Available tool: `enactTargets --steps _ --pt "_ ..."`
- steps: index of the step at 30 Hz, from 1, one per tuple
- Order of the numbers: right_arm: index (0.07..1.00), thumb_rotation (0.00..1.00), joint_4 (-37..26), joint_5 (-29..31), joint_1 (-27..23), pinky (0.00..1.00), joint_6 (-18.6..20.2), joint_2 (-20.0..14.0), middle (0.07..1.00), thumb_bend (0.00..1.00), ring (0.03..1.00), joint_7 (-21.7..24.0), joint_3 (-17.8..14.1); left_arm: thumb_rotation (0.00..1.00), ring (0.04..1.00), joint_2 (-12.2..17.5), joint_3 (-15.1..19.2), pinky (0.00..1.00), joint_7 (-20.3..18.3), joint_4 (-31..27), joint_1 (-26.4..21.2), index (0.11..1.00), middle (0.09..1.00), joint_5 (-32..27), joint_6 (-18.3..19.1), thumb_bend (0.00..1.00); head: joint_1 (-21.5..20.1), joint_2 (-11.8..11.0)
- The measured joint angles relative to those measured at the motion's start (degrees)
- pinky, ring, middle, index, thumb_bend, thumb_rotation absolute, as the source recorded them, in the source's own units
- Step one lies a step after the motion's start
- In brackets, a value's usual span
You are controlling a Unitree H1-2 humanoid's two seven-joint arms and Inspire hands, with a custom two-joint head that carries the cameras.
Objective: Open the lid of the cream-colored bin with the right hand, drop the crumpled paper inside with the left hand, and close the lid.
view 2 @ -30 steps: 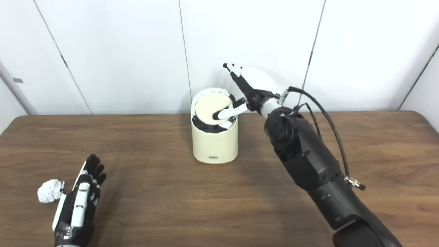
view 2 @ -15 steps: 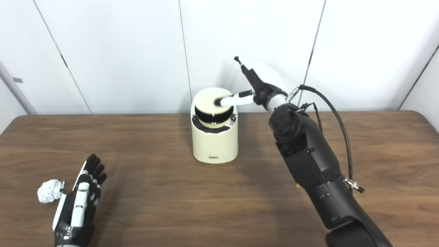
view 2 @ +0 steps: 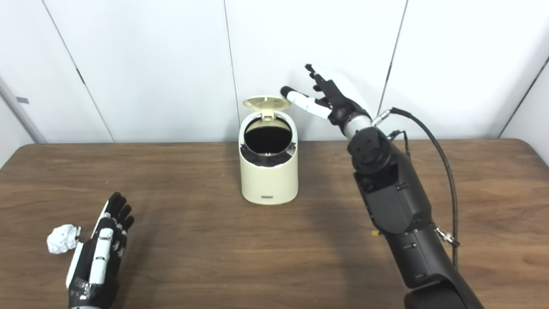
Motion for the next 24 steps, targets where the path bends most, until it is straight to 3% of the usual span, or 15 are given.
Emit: enactTargets --steps 9,21,24 --pt "0.944 0.9 -2.36 1.63 1.84 0.87 0.09 -0.15 0.954 0.51 0.936 0.02 -3.58 0.8 1.0 0.0 -0.03 1.0 0.01 0.1 -0.03 1.0 1.0 0.0 -0.16 0.32 0.0 0.0" --pt "0.959 1.0 -7.38 9.47 8.68 0.91 0.06 -0.32 0.96 0.48 0.944 -0.02 -7.69 0.81 1.0 0.21 -0.05 1.0 0.02 0.16 -0.02 1.0 1.0 -0.04 -0.15 0.33 -0.53 0.0" --pt "0.961 1.0 -8.0 12.8 9.69 0.98 0.07 -0.04 0.979 0.46 0.979 -0.02 -9.78 0.82 1.0 0.28 -0.1 1.0 -0.03 0.15 -0.05 1.0 1.0 -0.31 -0.05 0.32 -0.79 0.09"
